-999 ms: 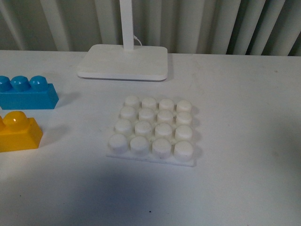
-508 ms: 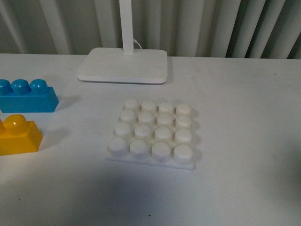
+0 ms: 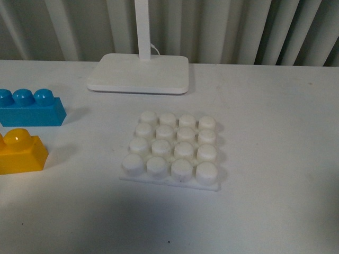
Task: Insert yellow block into base center
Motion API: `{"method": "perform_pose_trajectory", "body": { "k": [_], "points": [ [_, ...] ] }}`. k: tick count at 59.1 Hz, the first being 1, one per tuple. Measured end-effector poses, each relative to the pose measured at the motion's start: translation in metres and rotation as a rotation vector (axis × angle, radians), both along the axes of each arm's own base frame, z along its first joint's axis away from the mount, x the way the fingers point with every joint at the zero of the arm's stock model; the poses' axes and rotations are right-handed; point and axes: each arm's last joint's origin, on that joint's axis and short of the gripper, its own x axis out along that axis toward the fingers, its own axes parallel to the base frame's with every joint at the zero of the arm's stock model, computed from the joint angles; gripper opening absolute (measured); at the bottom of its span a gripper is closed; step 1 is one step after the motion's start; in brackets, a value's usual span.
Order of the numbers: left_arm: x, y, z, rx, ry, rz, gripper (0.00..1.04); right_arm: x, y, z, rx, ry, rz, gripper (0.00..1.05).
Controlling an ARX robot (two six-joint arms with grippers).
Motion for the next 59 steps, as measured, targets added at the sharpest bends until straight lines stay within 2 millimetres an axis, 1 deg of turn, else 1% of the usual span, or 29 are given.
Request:
{"method": "perform_pose_trajectory", "body": {
  "k": [17,21,24,39,53,57,59],
  "points": [
    [0.0,0.0,0.0,0.0,0.0,0.0,0.98,-0.005,0.0,-0.001,0.0,-0.004,0.0,0.01],
    [0.0,0.0,0.0,0.0,0.0,0.0,0.98,-0.012,0.0,-0.006,0.0,0.034,0.001,0.01],
    [0.0,0.0,0.0,0.0,0.0,0.0,0.98,-0.015,0.0,-0.003,0.0,0.0,0.001,0.01],
    [0.0,0.0,0.0,0.0,0.0,0.0,0.98,-0.015,0.0,-0.004,-0.002,0.002,0.001,0.02],
    [0.0,0.0,0.0,-0.008,0.007,-0.004,0.98,-0.015,0.0,-0.004,-0.002,0.002,0.001,0.46],
    [0.003,-0.002,0.0,-0.003,0.039,-0.04,0.98,-0.015,0.0,-0.004,-0.002,0.002,0.001,0.58],
    [0.005,-0.003,0.005,0.015,0.047,-0.073,0.98,-0.015,0.0,-0.004,-0.002,0.002,0.001,0.63]
  ]
}}
